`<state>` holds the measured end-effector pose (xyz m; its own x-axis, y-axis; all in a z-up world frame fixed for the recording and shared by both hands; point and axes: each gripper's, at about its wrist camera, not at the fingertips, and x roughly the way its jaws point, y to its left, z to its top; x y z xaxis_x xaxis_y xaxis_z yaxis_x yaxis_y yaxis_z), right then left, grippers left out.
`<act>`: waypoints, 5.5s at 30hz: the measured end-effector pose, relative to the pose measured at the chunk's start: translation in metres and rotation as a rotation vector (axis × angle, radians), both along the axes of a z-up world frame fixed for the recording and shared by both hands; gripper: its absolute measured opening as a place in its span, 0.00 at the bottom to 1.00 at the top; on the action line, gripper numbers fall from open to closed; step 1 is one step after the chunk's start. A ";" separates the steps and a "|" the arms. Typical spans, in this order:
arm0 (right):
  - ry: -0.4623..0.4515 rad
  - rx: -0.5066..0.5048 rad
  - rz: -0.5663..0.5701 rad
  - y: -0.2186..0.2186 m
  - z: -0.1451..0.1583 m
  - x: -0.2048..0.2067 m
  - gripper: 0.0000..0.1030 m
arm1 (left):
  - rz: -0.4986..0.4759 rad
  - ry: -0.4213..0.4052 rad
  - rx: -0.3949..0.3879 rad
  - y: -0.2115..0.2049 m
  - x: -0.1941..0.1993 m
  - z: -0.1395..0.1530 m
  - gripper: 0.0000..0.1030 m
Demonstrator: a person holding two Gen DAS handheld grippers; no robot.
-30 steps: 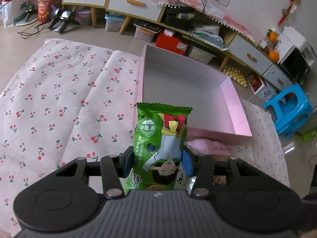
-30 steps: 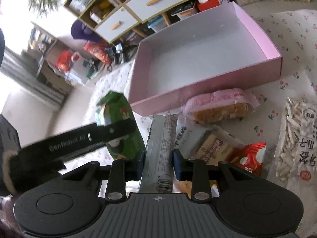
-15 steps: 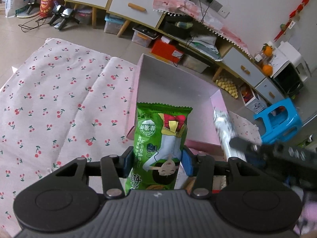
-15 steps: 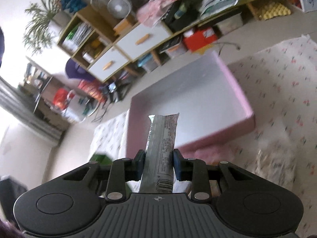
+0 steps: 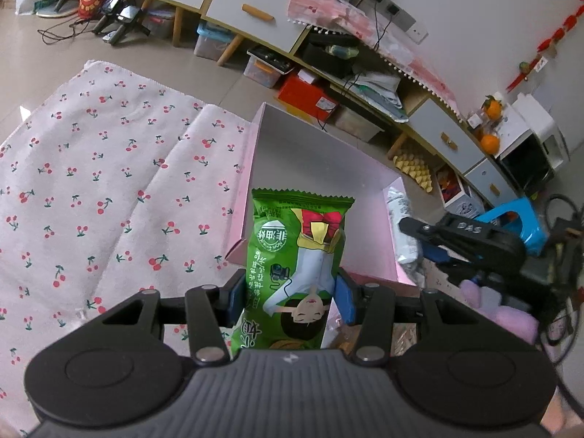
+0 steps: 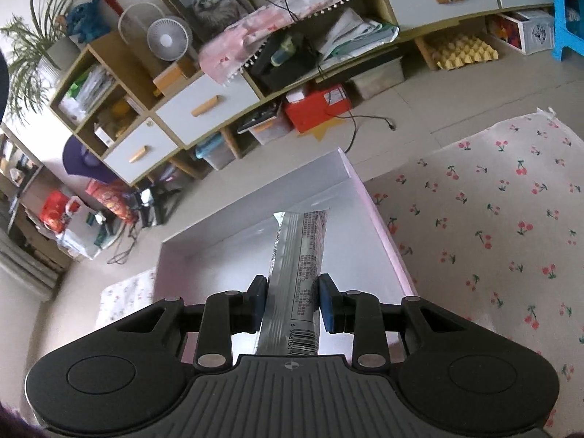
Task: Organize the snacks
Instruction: 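Carry both snacks over the pink box while the right tool releases the silver bar inside, then lower the green packet into the pink box and open the left tool, then move both tools back over the remaining snacks on the cloth, then grasp the white bread packet with the left tool while the right tool grasps the sunflower-seed bag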
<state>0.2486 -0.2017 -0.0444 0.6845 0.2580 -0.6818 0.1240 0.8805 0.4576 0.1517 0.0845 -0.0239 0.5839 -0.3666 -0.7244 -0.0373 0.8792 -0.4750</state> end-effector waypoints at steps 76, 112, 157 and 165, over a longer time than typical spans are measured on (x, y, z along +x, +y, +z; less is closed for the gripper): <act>-0.088 -0.211 0.085 -0.026 0.048 -0.089 0.86 | -0.019 -0.117 0.302 -0.046 0.013 0.038 0.96; 0.028 -0.347 0.199 -0.030 0.014 -0.165 0.88 | -0.634 -0.148 0.449 -0.010 -0.059 -0.034 0.88; 0.177 -0.216 0.053 -0.034 -0.038 -0.111 0.88 | -0.389 0.023 0.496 -0.009 -0.028 -0.060 0.62; 0.178 -0.187 0.013 -0.033 -0.048 -0.105 0.88 | -0.280 0.042 0.471 -0.002 -0.024 -0.055 0.40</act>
